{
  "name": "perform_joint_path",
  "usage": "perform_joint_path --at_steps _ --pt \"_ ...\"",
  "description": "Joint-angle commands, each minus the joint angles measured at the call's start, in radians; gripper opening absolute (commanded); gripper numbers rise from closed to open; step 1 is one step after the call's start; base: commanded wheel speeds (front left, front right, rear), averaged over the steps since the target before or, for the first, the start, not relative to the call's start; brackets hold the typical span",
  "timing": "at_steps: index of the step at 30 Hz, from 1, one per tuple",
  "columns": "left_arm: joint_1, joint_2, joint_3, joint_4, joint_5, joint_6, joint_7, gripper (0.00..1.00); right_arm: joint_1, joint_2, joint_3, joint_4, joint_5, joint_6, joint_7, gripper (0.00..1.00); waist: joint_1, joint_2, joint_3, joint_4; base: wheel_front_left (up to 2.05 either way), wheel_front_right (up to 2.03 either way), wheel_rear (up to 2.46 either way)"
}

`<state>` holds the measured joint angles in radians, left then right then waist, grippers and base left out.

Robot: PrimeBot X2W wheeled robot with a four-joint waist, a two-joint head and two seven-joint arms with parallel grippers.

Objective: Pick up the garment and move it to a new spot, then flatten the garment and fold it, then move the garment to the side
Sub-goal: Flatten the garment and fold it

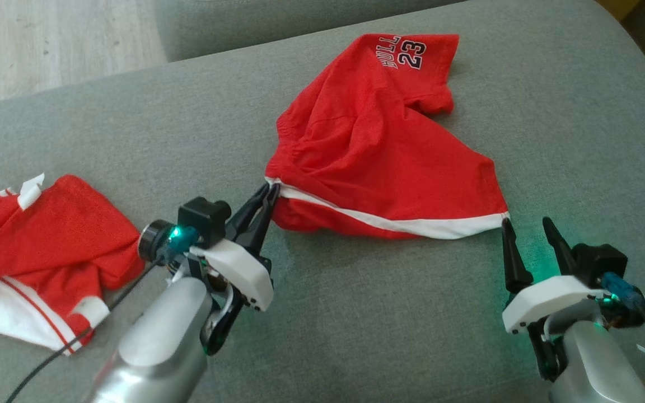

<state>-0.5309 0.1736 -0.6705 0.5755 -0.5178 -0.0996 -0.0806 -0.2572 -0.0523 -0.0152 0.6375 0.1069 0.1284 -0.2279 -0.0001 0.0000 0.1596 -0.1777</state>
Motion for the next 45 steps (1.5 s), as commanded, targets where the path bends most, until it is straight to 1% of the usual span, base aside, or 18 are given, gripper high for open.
perform_joint_path --at_steps 1,3,8,16,27,33,38,45 --pt "-0.013 0.022 0.031 -0.038 0.012 0.008 -0.015 0.0 -0.02 0.002 0.013 -0.014 -0.009 0.002 0.003 1.0 0.0001 0.0 -0.003 0.004 0.0 0.0 0.0" --pt "0.002 0.021 0.027 -0.06 0.015 0.019 -0.025 0.0 -0.023 0.002 0.005 0.013 -0.013 0.002 0.015 1.0 0.0001 0.0 -0.007 0.013 0.0 0.0 0.0" --pt "0.022 0.015 0.012 -0.083 0.018 0.03 -0.028 0.0 -0.029 0.002 -0.008 0.052 0.003 0.002 0.024 1.0 0.0001 0.0 -0.01 0.033 0.0 0.0 0.0" --pt "0.032 0.015 -0.003 -0.098 0.016 0.033 -0.024 0.0 -0.071 0.002 0.004 0.11 0.034 0.002 0.02 1.0 0.0001 0.0 -0.008 0.048 0.0 0.0 0.0" --pt "0.026 0.02 -0.014 -0.109 0.015 0.037 -0.017 0.0 -0.119 0.002 0.032 0.15 0.024 0.002 -0.005 1.0 0.0001 0.0 -0.003 0.059 0.0 0.0 0.0" --pt "0.026 0.023 -0.017 -0.111 0.01 0.041 -0.014 0.0 -0.126 0.002 0.038 0.15 -0.024 0.002 -0.016 1.0 0.0001 0.0 -0.003 0.06 0.0 0.0 0.0" --pt "0.026 0.028 -0.017 -0.109 0.005 0.043 -0.013 0.0 -0.114 0.002 0.037 0.134 -0.025 0.002 -0.018 1.0 0.0001 0.0 -0.008 0.054 0.0 0.0 0.0" --pt "0.031 0.039 -0.015 -0.106 -0.003 0.05 -0.013 0.0 -0.083 0.002 0.056 0.095 -0.02 0.002 -0.003 1.0 0.0001 0.0 -0.022 0.027 0.0 0.0 0.0"
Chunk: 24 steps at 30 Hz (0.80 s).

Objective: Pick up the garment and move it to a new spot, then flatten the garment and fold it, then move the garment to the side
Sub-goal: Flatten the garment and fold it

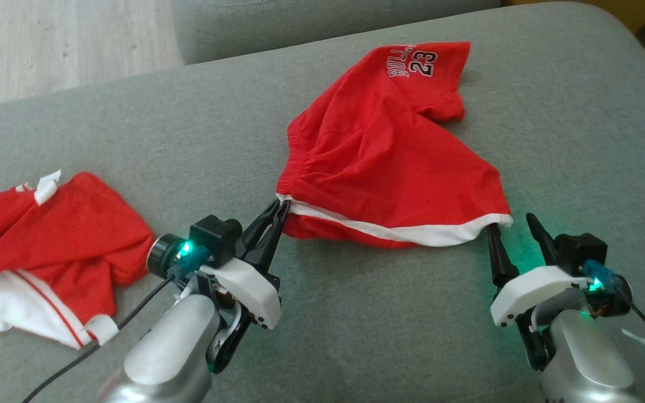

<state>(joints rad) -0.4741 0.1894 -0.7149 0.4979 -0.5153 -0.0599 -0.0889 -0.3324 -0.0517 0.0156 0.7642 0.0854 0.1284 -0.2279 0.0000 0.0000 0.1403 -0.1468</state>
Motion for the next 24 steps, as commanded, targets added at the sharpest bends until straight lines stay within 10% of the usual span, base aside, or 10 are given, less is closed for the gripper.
perform_joint_path --at_steps 1,24 --pt "-0.025 0.024 0.029 -0.028 -0.007 0.011 -0.005 0.0 -0.003 0.001 0.026 -0.039 0.003 0.002 0.0 1.0 0.0 0.0 -0.005 -0.008 0.0 0.0 0.0" --pt "-0.017 0.031 0.011 -0.036 -0.021 0.019 -0.001 0.0 0.046 0.001 -0.001 -0.145 0.049 0.002 0.015 1.0 0.0 0.0 -0.029 -0.02 0.0 0.0 0.0"
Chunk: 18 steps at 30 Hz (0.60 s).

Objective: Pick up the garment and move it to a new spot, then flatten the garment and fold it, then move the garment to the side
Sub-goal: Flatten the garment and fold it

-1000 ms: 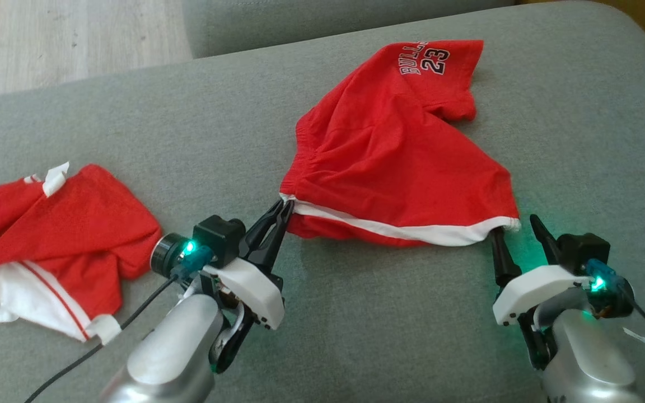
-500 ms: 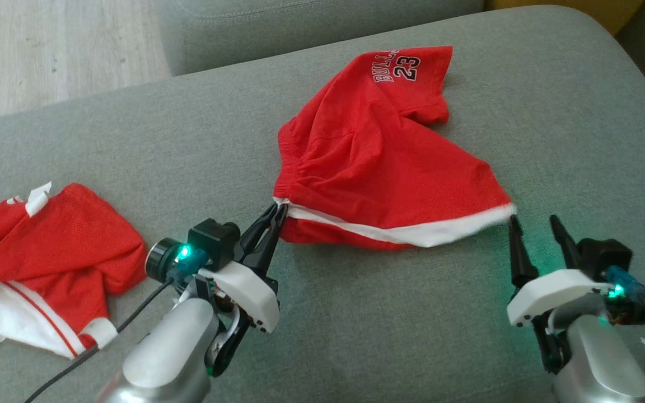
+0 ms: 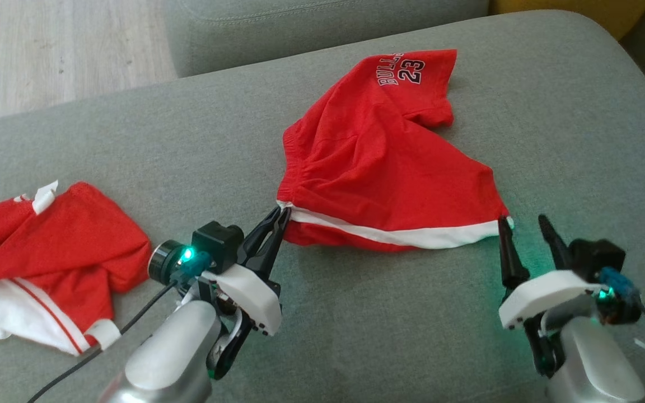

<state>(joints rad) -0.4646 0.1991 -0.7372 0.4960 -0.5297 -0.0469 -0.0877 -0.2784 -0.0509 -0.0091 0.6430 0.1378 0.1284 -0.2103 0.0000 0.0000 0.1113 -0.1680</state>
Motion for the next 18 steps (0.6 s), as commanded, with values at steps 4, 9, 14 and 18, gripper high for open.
perform_joint_path --at_steps 4,9,14,18 --pt "-0.029 0.023 0.029 -0.038 -0.007 0.008 0.0 0.0 -0.019 0.001 0.02 0.016 -0.021 0.002 0.018 1.0 0.0 0.0 0.002 0.007 0.0 0.0 0.0" --pt "-0.033 0.025 0.025 -0.046 -0.008 0.011 0.004 0.0 -0.05 0.001 0.011 0.072 -0.038 0.002 0.024 1.0 0.0 0.0 0.011 0.017 0.0 0.0 0.0" --pt "-0.039 0.027 0.021 -0.052 -0.009 0.013 0.006 0.0 -0.081 0.001 0.0 0.124 -0.057 0.002 0.016 1.0 0.0 0.0 0.022 0.028 0.0 0.0 0.0" --pt "-0.041 0.028 0.018 -0.056 -0.01 0.014 0.006 0.0 -0.101 0.001 -0.004 0.155 -0.068 0.002 0.004 1.0 0.0 0.0 0.03 0.035 0.0 0.0 0.0"
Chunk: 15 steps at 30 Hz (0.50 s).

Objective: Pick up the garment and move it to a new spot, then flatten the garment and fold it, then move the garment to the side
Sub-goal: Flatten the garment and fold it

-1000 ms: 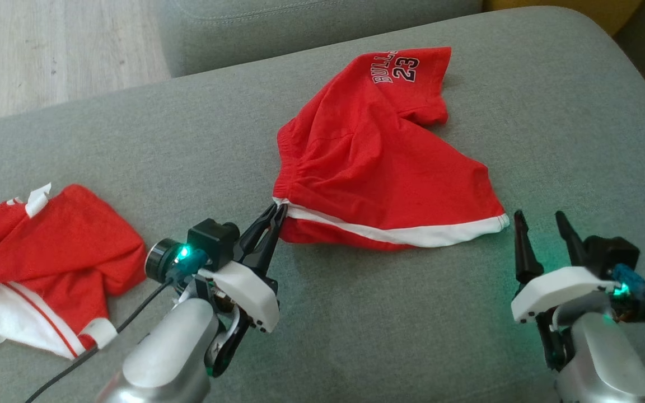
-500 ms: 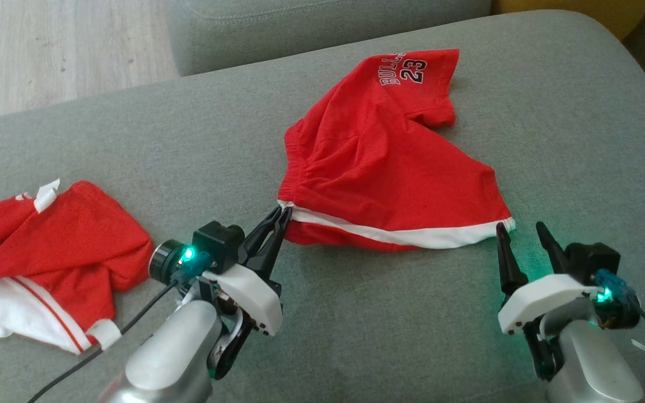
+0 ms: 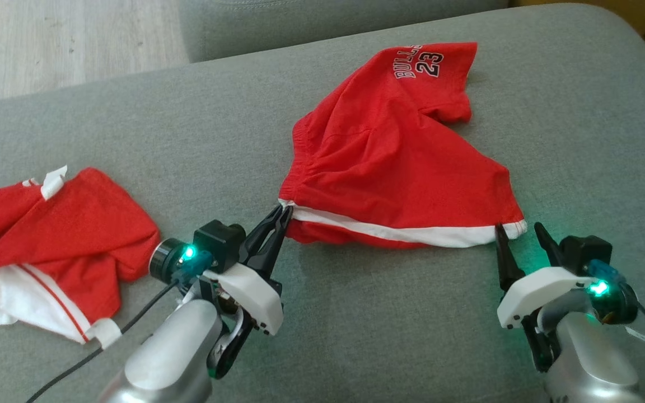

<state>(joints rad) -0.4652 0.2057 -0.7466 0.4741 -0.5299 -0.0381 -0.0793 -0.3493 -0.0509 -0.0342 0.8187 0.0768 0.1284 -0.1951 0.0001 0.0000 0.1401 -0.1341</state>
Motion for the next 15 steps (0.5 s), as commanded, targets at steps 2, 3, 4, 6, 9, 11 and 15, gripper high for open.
perform_joint_path --at_steps 2,3,4,6,9,11,15 --pt "-0.042 0.023 0.026 -0.035 -0.011 0.006 -0.001 0.0 -0.039 0.001 0.019 -0.006 -0.016 0.002 -0.017 1.0 -0.0001 0.0 0.005 0.004 0.0 0.0 0.0" --pt "-0.043 0.024 0.026 -0.036 -0.011 0.006 -0.001 0.0 -0.043 0.001 0.019 0.001 -0.02 0.002 -0.019 1.0 -0.0001 0.0 0.007 0.006 0.0 0.0 0.0" --pt "-0.045 0.025 0.026 -0.036 -0.012 0.006 -0.001 0.0 -0.047 0.001 0.019 0.007 -0.023 0.002 -0.021 1.0 -0.0001 0.0 0.009 0.007 0.0 0.0 0.0" --pt "-0.05 0.025 0.024 -0.037 -0.012 0.007 0.0 0.0 -0.058 0.001 0.019 0.025 -0.03 0.002 -0.027 1.0 -0.0001 0.0 0.013 0.009 0.0 0.0 0.0" --pt "-0.052 0.026 0.023 -0.036 -0.014 0.008 0.0 0.0 -0.068 0.001 0.022 0.043 -0.039 0.002 -0.031 0.25 -0.0001 0.0 0.014 0.009 0.0 0.0 0.0" --pt "-0.053 0.026 0.022 -0.035 -0.016 0.009 -0.001 0.0 -0.074 0.001 0.026 0.054 -0.044 0.002 -0.033 0.0 -0.0001 0.0 0.014 0.008 0.0 0.0 0.0" --pt "-0.051 0.029 0.024 -0.029 -0.021 0.009 -0.007 0.0 -0.085 0.001 0.028 0.069 -0.046 0.002 -0.038 0.0 -0.0001 0.0 0.005 0.004 0.0 0.0 0.0"
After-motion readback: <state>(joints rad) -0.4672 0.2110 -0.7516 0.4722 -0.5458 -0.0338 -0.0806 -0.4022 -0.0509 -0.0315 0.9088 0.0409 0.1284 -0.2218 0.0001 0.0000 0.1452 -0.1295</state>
